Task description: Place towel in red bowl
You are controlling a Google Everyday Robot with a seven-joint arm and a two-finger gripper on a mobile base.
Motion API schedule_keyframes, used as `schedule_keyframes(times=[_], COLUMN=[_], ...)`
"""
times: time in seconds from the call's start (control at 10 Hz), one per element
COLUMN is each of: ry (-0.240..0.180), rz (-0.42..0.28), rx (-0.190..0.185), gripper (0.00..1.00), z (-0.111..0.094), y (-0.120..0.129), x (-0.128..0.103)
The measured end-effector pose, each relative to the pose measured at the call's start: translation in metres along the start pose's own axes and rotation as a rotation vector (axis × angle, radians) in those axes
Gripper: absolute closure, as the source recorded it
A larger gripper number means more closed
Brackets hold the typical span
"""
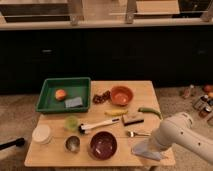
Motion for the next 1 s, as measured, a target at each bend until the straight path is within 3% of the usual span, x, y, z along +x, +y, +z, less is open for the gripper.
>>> schedule_keyframes(times=[0.2,0.3,1.0], ry=[-0.021,-0.029,-0.035], rz=[-0.035,-0.048,-0.113], rx=[-0.010,-0.014,-0.039], gripper=[0.29,0.23,0.20], z=[0.002,0.003,0.014], y=[0.002,0.002,0.005], x=[-0.006,-0.009,-0.026])
